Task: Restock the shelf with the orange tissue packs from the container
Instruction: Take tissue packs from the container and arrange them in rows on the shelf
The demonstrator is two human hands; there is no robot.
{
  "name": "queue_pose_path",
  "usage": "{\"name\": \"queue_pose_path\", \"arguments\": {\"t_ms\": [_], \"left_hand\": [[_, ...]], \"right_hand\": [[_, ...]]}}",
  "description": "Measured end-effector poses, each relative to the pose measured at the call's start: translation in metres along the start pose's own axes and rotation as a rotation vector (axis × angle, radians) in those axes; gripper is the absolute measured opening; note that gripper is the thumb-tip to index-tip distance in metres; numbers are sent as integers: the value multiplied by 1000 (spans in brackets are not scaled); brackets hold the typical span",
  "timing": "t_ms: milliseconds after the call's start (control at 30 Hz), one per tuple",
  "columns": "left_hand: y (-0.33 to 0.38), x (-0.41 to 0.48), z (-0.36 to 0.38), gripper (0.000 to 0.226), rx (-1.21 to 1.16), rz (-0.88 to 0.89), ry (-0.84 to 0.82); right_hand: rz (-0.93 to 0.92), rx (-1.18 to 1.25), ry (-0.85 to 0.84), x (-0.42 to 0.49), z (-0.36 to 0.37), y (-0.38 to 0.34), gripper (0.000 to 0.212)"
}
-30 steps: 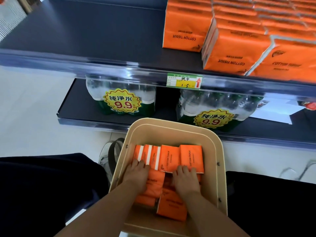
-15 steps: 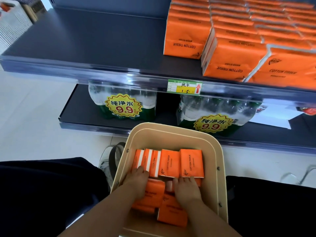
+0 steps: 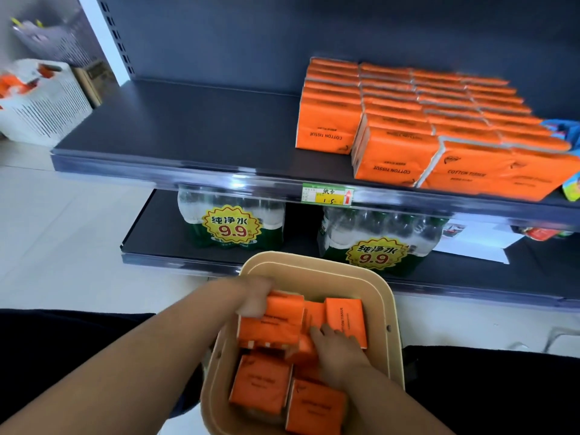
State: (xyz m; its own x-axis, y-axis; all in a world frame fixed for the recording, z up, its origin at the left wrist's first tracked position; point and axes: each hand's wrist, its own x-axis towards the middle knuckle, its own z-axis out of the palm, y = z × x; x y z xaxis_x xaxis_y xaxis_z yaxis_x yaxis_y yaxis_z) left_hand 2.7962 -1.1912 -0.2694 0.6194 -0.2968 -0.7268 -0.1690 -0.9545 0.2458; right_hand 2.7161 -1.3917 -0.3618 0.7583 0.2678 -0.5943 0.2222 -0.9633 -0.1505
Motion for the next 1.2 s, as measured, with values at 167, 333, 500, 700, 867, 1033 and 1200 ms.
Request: {"name": "queue_pose_path", "arguments": {"t_ms": [167, 333, 500, 700, 867, 1033, 1200], "left_hand": [[9, -48, -72, 49, -45, 103, 111], [17, -104, -151, 47, -259, 296, 314], [24, -110, -215, 48, -486, 373, 639], [35, -64, -250, 44, -443, 326, 843], [33, -21, -247, 49, -354, 248, 827], [29, 10, -236, 40, -320, 274, 860], [23, 30, -223, 51, -802, 212, 876]], "right_hand": [[-18, 15, 37, -14, -21, -4, 63], [-30, 26, 18, -19, -48, -8, 68], [-122, 169, 107, -32, -99, -3, 76], [-228, 292, 313, -59, -196, 6, 55], [-298, 358, 467, -72, -267, 13, 55], [-324, 313, 548, -68, -311, 17, 54], [-295, 196, 561, -55, -328, 10, 56]]}}
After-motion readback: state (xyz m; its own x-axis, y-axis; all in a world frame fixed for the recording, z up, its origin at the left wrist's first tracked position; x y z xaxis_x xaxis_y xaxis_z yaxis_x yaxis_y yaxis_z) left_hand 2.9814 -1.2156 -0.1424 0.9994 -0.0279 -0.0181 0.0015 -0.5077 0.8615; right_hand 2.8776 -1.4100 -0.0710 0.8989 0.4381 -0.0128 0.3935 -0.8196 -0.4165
